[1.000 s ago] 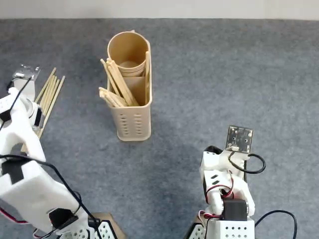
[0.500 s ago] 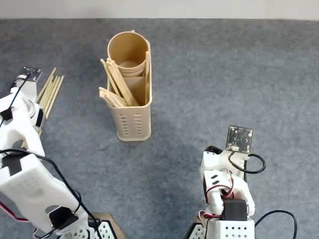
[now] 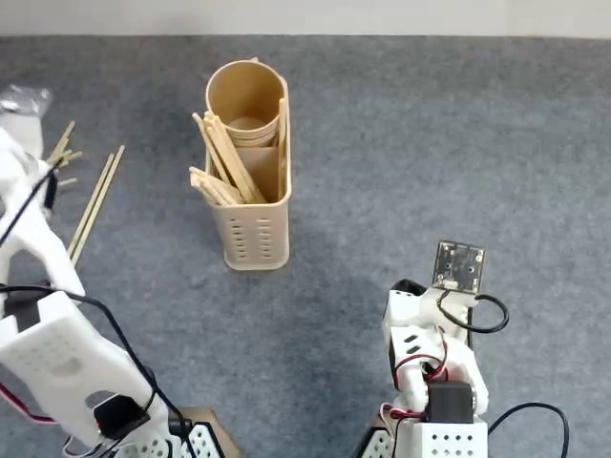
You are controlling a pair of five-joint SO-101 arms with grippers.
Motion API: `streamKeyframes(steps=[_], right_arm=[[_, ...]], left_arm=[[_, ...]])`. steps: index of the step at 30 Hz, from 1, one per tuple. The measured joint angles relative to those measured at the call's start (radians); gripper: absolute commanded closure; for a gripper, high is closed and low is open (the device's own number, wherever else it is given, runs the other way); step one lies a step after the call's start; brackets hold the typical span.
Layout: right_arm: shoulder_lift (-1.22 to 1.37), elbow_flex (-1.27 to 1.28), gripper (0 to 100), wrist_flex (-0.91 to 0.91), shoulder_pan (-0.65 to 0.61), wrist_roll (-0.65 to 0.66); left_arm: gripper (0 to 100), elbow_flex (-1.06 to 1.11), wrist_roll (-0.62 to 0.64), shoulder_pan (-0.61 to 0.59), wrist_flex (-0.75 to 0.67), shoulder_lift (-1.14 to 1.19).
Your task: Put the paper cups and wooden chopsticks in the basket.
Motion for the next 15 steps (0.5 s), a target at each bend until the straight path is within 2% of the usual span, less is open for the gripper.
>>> streamKeyframes(steps=[4,11,15], right_arm=[[0.0,0.0,99.4,0.0,0.0,0.0],[0.0,0.0,99.4,0.0,0.0,0.0],[0.0,0.0,99.4,0.0,0.0,0.0]], left_arm=[[88,-0.123,0.034,0.017,0.104,0.0],[89,-0.026,-0.012,0.068,0.124,0.112],[85,-0.018,0.015,0.075,0.114,0.212]])
